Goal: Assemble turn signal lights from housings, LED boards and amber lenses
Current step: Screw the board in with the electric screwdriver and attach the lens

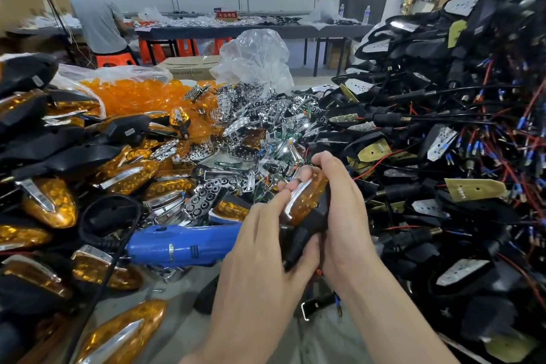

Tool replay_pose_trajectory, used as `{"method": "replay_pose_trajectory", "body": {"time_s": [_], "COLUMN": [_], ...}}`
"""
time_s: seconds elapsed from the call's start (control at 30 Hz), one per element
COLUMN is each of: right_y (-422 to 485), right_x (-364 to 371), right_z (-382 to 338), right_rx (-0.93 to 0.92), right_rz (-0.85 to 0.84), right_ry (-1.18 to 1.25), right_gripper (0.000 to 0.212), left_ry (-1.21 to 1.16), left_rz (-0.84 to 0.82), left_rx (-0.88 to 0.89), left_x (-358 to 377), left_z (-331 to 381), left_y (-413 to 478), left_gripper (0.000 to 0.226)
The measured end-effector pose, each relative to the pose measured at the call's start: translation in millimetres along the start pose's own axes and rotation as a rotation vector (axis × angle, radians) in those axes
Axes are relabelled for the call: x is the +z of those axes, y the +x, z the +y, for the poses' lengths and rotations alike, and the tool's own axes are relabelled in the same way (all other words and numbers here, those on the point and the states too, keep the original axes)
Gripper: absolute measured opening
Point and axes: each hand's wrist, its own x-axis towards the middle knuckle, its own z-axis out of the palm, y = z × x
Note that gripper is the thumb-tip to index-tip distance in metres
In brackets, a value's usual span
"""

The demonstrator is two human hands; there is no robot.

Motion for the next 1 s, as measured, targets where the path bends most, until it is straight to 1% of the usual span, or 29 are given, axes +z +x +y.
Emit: {"method": "replay_pose_trajectory", "body": {"time_s": [0.13,0.23,0.43,0.53,0.63,0.73,0.8,0.87,0.97,1.0], "right_y": [-2.4,-4.1,-5.4,-5.1,-5.2,-5.3,-4.8,-4.9,-6.5,-7.0], "right_x": [1.3,2.3,2.5,0.0,-1.3,-0.7,1.4,3.1,5.7,5.9], "right_z": [-1.9,-4.5,-4.6,-4.5,-5.4,-6.1,-7.5,-9.5,-12.2,-12.2], "right_rx": [0.069,0.093,0.107,0.078,0.043,0.067,0.105,0.143,0.144,0.128], "right_rz": [0.005,0.077,0.155,0.183,0.176,0.154,0.118,0.060,-0.042,-0.077], "right_ry": [0.152,0.223,0.210,0.169,0.131,0.144,0.144,0.148,0.098,0.066], "right_gripper": [0.031,0.040,0.044,0.044,0.042,0.041,0.041,0.039,0.027,0.023], "left_ry": [0.015,0.071,0.125,0.138,0.116,0.088,0.003,-0.135,-0.353,-0.440], "left_rz": [0.038,0.047,0.045,0.041,0.032,0.002,-0.024,-0.031,-0.054,-0.071], "left_rx": [0.017,0.041,0.082,0.104,0.103,0.066,-0.012,-0.093,-0.195,-0.244], "left_x": [-0.5,1.1,2.0,3.1,2.8,1.6,0.2,-2.2,-4.7,-5.4], "left_z": [2.8,4.2,2.2,2.7,3.5,2.6,1.7,1.6,3.4,4.2], "left_y": [-0.1,0.5,1.6,1.2,1.6,1.4,2.4,3.3,5.9,6.9], "left_gripper": [0.055,0.056,0.057,0.056,0.056,0.056,0.057,0.056,0.036,0.034]}}
